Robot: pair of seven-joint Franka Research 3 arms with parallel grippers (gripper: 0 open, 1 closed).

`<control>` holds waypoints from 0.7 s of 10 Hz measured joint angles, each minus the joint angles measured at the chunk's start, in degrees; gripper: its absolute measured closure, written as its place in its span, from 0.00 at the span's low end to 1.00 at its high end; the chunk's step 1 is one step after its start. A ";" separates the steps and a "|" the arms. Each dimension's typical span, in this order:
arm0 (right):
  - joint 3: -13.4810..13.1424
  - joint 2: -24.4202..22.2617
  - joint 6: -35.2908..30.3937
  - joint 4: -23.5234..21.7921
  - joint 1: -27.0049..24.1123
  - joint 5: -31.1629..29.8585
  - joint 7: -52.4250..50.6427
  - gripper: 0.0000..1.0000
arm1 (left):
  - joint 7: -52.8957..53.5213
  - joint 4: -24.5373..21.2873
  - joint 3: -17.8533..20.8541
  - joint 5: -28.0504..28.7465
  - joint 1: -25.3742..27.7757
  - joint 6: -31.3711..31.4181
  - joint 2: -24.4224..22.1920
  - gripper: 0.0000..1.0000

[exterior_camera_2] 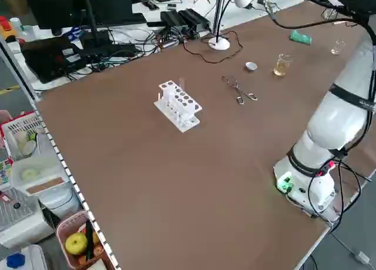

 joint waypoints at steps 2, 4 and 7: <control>0.00 0.00 0.00 0.00 0.00 0.00 0.00 0.00 | 0.05 0.00 -0.01 0.00 -0.05 0.00 0.00 0.00; 0.01 0.00 0.05 0.00 0.00 0.00 -0.02 0.00 | 1.27 0.03 0.04 -0.03 0.25 0.00 0.00 0.00; 0.23 0.00 0.59 0.01 0.33 0.40 -3.43 0.00 | 12.30 0.54 1.08 -0.74 2.31 0.03 -0.01 0.00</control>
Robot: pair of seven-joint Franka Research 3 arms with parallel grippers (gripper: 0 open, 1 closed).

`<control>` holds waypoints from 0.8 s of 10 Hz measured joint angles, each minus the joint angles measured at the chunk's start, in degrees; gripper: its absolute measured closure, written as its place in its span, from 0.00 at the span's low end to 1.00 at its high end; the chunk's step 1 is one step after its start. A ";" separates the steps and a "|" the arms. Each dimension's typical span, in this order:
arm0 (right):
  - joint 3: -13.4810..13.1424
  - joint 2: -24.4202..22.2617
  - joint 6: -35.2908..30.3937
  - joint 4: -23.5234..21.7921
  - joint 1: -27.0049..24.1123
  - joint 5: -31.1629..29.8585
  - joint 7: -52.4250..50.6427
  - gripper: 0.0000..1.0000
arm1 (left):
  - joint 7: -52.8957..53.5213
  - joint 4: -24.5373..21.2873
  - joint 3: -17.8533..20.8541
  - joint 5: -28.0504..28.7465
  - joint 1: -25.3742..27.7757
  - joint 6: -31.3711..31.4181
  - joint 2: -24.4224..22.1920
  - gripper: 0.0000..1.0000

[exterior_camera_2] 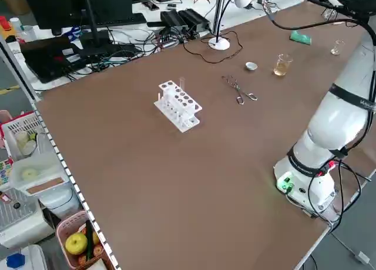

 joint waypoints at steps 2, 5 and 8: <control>-0.26 0.02 0.42 0.00 -0.56 1.76 -7.30 0.00 | 12.15 0.13 0.31 -0.60 2.26 1.15 0.00 0.00; -0.77 0.53 1.60 -0.47 -4.78 5.63 -18.09 0.00 | 30.91 0.16 0.69 -6.73 9.56 2.21 0.05 0.00; -1.01 1.39 8.32 -6.24 -11.96 12.05 -36.37 0.00 | 50.80 -0.26 0.97 -18.79 20.53 1.80 1.18 0.00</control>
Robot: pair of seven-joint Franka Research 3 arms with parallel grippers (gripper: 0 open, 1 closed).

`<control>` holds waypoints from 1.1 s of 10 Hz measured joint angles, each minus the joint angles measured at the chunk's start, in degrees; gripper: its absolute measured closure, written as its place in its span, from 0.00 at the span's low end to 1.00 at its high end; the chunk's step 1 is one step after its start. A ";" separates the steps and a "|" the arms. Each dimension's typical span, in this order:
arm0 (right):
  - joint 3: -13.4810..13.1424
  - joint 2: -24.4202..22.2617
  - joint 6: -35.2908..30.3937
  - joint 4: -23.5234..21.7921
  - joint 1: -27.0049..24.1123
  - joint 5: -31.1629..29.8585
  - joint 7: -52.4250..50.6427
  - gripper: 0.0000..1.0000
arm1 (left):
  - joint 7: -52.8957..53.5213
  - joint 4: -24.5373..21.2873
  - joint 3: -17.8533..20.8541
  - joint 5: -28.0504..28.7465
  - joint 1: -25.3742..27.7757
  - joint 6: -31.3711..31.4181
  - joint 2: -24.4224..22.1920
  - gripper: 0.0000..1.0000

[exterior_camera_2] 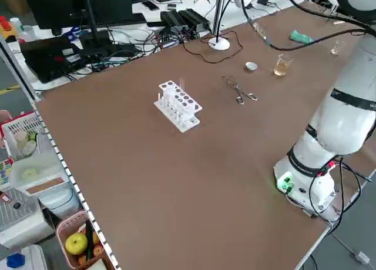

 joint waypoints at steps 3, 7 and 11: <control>-0.14 0.80 3.78 -6.58 -6.13 5.74 -14.61 0.00 | 16.00 -0.37 0.02 -7.97 5.39 -1.49 5.25 0.00; -0.16 3.71 7.97 -13.12 -11.01 14.29 -30.98 0.00 | 35.17 -0.88 -0.07 -19.96 11.80 -5.32 17.25 0.00; -0.22 9.44 10.72 -19.50 -16.66 24.08 -53.13 0.00 | 59.68 -0.96 -0.22 -28.71 15.84 -10.42 27.04 0.01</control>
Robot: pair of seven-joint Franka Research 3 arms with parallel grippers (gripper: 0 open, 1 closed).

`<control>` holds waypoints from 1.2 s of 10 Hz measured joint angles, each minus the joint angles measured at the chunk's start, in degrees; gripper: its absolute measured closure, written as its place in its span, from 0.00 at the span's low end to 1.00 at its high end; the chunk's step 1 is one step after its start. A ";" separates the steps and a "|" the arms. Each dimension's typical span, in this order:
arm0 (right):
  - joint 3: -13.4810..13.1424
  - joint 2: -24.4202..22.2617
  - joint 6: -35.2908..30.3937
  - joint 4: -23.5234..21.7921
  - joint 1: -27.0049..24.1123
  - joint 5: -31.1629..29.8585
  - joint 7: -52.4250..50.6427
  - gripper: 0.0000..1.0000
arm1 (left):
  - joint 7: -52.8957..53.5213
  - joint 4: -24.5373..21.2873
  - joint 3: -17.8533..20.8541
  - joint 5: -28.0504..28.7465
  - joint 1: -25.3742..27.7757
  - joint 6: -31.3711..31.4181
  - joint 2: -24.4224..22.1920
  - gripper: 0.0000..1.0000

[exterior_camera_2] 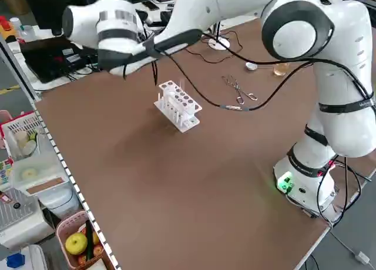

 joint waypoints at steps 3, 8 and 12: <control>0.02 6.72 -0.08 -2.10 -3.27 6.96 -16.52 0.00 | 10.20 -0.15 -0.02 -4.03 1.85 -2.64 8.07 0.02; 0.03 16.73 -4.64 -4.40 -6.45 11.76 -38.95 0.00 | 17.95 -0.33 -0.16 -5.29 2.04 -5.86 16.68 0.05; 0.02 18.86 -6.62 -4.40 -7.23 12.17 -55.21 0.00 | 19.97 -3.22 -0.16 -7.04 2.23 -6.27 18.26 0.20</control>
